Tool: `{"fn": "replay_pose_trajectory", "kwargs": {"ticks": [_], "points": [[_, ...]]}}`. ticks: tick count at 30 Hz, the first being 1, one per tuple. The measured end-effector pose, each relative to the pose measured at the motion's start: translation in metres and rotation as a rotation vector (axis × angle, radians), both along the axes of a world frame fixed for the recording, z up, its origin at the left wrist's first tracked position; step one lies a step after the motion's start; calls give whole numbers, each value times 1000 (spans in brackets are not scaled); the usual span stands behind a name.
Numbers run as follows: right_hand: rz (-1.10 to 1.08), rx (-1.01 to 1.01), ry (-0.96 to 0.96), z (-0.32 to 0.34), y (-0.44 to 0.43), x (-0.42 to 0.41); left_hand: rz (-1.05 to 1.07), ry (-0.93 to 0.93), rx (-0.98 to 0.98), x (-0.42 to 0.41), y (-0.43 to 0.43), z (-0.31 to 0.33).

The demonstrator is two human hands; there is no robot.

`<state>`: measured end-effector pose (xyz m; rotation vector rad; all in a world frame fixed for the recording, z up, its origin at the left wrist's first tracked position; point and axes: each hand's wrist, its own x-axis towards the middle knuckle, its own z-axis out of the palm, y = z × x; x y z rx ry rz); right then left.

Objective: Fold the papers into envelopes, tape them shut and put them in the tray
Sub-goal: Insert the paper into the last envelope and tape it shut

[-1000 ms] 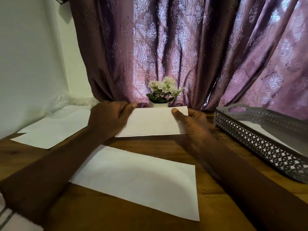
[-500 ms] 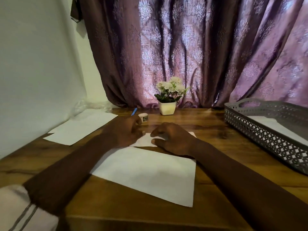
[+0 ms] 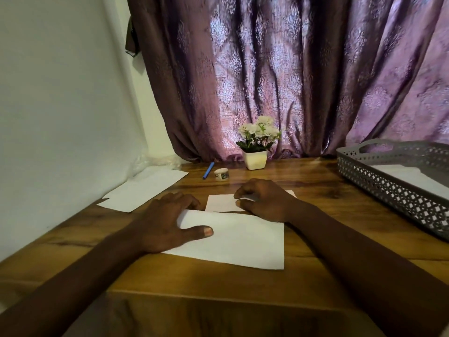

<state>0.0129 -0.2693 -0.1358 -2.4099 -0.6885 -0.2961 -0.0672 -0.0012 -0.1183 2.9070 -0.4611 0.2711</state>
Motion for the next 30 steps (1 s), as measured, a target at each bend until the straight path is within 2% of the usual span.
{"fn": "replay_pose_trajectory", "kwargs": {"ticks": [4, 6, 8, 12, 14, 17, 18, 21, 24, 25, 27, 30], "points": [[-14, 95, 38, 2, -1, -1, 25, -87, -67, 10, 12, -7], [-33, 195, 113, 5, -1, 0, -12, -114, -190, 12, 20, -5], [-41, 354, 207, 7, -2, 0, -71, -150, -329, 16, 25, 5], [58, 827, 347, 12, -2, 3, -73, -233, -512, 39, 19, 40], [74, 932, 362, 18, 0, 6, -44, -227, -689, 55, 3, 52], [107, 1008, 377, 24, 4, 5, -2, -16, -1084, 84, -37, 54], [126, 1026, 366, 22, 5, 5, -7, 53, -1161, 93, -52, 49], [105, 1101, 294, 12, 9, 0, -113, 84, -1175, 112, -93, 23], [-168, 1216, 318, 9, 2, 6, -291, 157, -1116, 120, -116, 3], [-241, 1253, 362, 12, -1, 9, -324, 203, -1153, 122, -116, 1], [-301, 1421, 416, 19, -10, 14, -326, 255, -1221, 126, -109, -1], [-277, 1660, 388, 26, -21, 13, -324, 306, -1305, 120, -98, -1]]}}
